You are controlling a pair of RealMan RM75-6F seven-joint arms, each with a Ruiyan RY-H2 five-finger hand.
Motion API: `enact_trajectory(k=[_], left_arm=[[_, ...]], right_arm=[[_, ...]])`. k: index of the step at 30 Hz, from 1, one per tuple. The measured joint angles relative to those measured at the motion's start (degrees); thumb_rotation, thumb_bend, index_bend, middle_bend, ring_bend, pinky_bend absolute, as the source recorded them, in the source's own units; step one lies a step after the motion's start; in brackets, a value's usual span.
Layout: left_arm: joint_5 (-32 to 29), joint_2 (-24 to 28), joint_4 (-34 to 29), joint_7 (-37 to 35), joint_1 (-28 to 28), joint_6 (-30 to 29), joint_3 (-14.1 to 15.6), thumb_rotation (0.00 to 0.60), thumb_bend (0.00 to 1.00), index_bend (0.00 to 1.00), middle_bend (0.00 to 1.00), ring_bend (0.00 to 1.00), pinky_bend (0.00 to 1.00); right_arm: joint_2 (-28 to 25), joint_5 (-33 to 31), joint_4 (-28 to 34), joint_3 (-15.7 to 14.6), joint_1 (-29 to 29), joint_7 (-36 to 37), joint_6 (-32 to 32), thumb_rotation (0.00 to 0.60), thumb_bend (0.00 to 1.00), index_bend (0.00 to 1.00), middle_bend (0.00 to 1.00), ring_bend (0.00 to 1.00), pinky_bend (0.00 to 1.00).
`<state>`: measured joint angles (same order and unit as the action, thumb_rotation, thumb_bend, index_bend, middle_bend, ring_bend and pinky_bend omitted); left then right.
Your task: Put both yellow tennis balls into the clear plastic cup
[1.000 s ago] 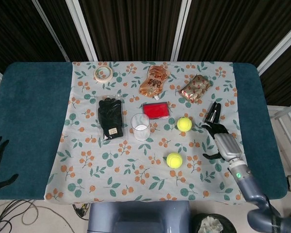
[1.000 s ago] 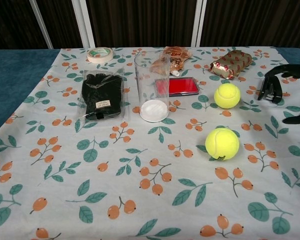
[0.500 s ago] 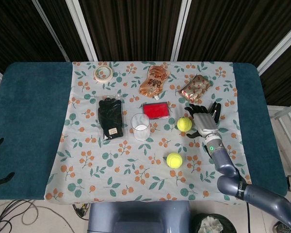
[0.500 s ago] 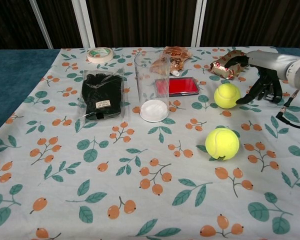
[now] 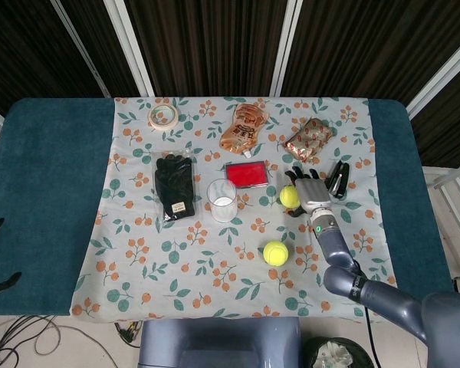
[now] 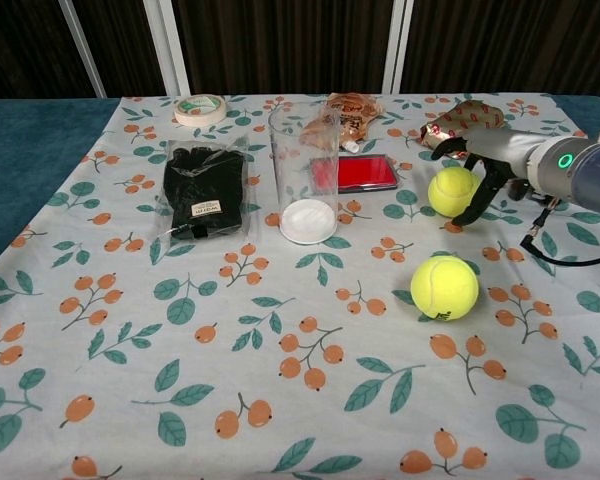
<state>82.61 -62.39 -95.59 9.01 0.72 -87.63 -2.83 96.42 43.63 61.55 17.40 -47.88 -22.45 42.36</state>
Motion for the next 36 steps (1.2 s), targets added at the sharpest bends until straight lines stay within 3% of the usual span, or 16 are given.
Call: enact_trajectory(k=[4, 10, 14, 23, 30, 31, 32, 34, 35, 36], left_arm=[[-0.23, 0.08, -0.04, 0.01, 0.01, 0.06, -0.07, 0.600, 0.04, 0.09, 0.00, 0.00, 0.10], [-0.21, 0.08, -0.13, 0.15, 0.05, 0.15, 0.02, 0.600, 0.04, 0.09, 0.00, 0.00, 0.10], [-0.35, 0.20, -0.25, 0.20, 0.06, 0.26, 0.06, 0.600, 0.04, 0.09, 0.00, 0.00, 0.10], [-0.65, 0.75, -0.61, -0.55, -0.11, 0.10, -0.03, 0.600, 0.04, 0.09, 0.00, 0.00, 0.10], [-0.23, 1.24, -1.20, -1.22, -0.37, -0.25, 0.20, 0.600, 0.04, 0.09, 0.00, 0.00, 0.10], [-0.20, 1.29, -1.33, -1.25, -0.41, -0.31, 0.23, 0.600, 0.04, 0.10, 0.00, 0.00, 0.10], [-0.20, 1.37, -1.52, -1.27, -0.49, -0.38, 0.27, 0.600, 0.04, 0.10, 0.00, 0.00, 0.10], [-0.38, 1.55, -1.80, -1.23, -0.60, -0.43, 0.29, 0.600, 0.04, 0.10, 0.00, 0.00, 0.10], [-0.59, 1.64, -1.92, -1.20, -0.66, -0.46, 0.25, 0.600, 0.04, 0.10, 0.00, 0.00, 0.10], [-0.76, 1.69, -1.97, -1.16, -0.68, -0.48, 0.19, 0.600, 0.04, 0.10, 0.00, 0.00, 0.10]], right_arm=[[0.76, -0.45, -1.08, -0.10, -0.49, -0.19, 0.47, 0.600, 0.24, 0.25, 0.19, 0.39, 0.20], [1.22, -0.47, -1.76, -0.30, -0.81, 0.18, 0.65, 0.600, 0.42, 0.43, 0.40, 0.59, 0.36], [1.55, -0.27, -2.00, -0.05, -1.00, 0.60, 1.30, 0.600, 0.47, 0.57, 0.49, 0.64, 0.44], [-0.49, 1.73, 0.81, 1.42, -1.14, 1.76, 4.27, 0.600, 0.47, 0.59, 0.50, 0.65, 0.57], [-8.28, 1.12, 7.77, 4.80, -2.63, 0.78, 4.29, 0.600, 0.47, 0.59, 0.50, 0.65, 0.65], [-9.42, 0.70, 8.90, 5.39, -2.96, 0.52, 4.16, 0.600, 0.47, 0.59, 0.50, 0.64, 0.61], [-10.55, 0.18, 10.08, 5.98, -3.28, 0.31, 4.01, 0.600, 0.47, 0.59, 0.50, 0.64, 0.50], [-13.03, -1.32, 12.97, 7.30, -3.93, -0.05, 3.63, 0.600, 0.47, 0.58, 0.50, 0.63, 0.10], [-14.04, -1.99, 14.31, 7.80, -4.16, -0.14, 3.48, 0.600, 0.47, 0.58, 0.50, 0.63, 0.01], [-15.30, -2.90, 16.24, 8.37, -4.44, -0.29, 3.31, 0.600, 0.47, 0.58, 0.50, 0.63, 0.00]])
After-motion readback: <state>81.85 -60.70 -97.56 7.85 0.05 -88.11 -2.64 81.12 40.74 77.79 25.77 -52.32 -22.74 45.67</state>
